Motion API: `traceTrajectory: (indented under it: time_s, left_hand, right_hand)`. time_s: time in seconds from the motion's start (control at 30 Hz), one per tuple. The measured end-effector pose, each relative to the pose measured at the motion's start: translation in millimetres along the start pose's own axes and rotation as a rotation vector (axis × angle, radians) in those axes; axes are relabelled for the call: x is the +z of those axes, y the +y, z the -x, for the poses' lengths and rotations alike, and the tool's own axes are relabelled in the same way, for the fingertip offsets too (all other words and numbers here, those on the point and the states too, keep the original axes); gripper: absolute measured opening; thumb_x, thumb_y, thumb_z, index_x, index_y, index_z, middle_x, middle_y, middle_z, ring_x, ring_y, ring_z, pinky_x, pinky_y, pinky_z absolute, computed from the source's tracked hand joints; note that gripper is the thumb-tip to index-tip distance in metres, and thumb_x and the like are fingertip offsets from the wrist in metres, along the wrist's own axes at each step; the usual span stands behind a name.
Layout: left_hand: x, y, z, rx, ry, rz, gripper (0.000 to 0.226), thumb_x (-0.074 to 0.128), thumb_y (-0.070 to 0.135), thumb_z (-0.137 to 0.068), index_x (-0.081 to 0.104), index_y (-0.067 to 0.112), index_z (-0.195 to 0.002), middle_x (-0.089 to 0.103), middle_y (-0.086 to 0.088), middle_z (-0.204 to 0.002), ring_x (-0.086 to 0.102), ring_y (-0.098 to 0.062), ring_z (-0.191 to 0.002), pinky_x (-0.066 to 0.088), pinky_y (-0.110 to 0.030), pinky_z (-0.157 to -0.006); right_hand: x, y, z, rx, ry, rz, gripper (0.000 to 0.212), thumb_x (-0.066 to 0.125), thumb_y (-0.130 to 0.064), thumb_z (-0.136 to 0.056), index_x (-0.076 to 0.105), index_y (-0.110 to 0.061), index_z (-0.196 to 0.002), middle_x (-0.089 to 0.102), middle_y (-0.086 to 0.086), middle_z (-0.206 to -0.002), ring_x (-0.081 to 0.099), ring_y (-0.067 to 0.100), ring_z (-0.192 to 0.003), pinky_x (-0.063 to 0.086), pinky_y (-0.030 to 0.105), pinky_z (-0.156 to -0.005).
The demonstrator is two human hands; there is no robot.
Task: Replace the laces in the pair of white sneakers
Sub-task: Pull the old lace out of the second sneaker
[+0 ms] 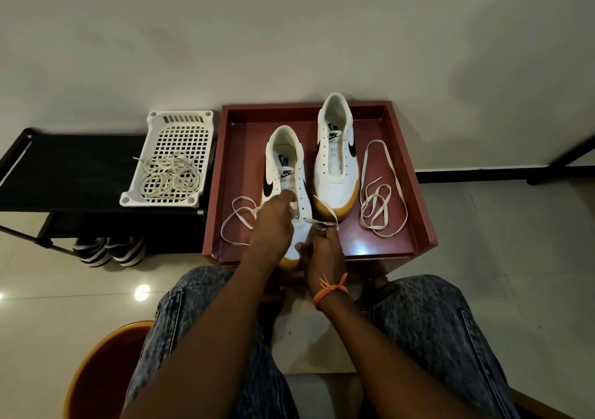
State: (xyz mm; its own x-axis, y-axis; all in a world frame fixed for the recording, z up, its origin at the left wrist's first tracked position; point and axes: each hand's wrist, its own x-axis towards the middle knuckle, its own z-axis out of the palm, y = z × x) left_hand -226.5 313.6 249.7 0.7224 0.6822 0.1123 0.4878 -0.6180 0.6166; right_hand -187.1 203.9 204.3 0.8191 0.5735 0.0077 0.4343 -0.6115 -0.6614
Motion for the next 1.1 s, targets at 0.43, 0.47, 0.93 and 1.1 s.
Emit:
traceTrajectory:
  time_s: [0.43, 0.47, 0.93, 1.1]
  left_hand:
    - [-2, 6, 0, 0.092, -0.071, -0.204, 0.073, 0.056, -0.007, -0.086, 0.028, 0.012, -0.151, 0.063, -0.016, -0.114, 0.063, -0.031, -0.091, 0.054, -0.048, -0.071]
    - [3, 6, 0, 0.084, -0.114, -0.229, 0.076, 0.055, -0.008, -0.086, 0.023, 0.011, -0.153, 0.065, -0.018, -0.109, 0.064, -0.032, -0.089, 0.054, -0.048, -0.072]
    - [-43, -10, -9, -0.227, 0.231, -0.015, 0.034, 0.055, -0.005, -0.086, 0.053, 0.007, -0.117, 0.062, -0.013, -0.11, 0.063, -0.03, -0.091, 0.055, -0.047, -0.074]
    - [-17, -3, -8, 0.014, -0.123, -0.036, 0.044, 0.059, 0.001, -0.088, 0.047, 0.016, -0.128, 0.064, -0.011, -0.113, 0.064, -0.027, -0.094, 0.056, -0.043, -0.076]
  right_hand:
    - [-10, -3, -4, 0.041, -0.113, -0.07, 0.031, 0.049, -0.017, -0.102, 0.057, -0.004, -0.129, 0.056, 0.0, -0.113, 0.06, -0.003, -0.08, 0.047, 0.014, -0.086]
    - [-10, -2, -5, 0.021, -0.119, -0.078, 0.03, 0.051, -0.016, -0.101, 0.057, -0.003, -0.127, 0.056, 0.004, -0.116, 0.063, 0.002, -0.088, 0.05, 0.021, -0.089]
    - [-5, -4, -1, -0.017, -0.058, -0.008, 0.01, 0.066, -0.007, -0.086, 0.063, -0.003, -0.095, 0.055, 0.011, -0.109, 0.06, 0.032, -0.092, 0.054, 0.044, -0.079]
    - [-8, -3, 0, -0.029, -0.047, -0.003, 0.015, 0.065, -0.014, -0.091, 0.069, -0.003, -0.1, 0.058, 0.014, -0.108, 0.062, 0.032, -0.09, 0.053, 0.038, -0.08]
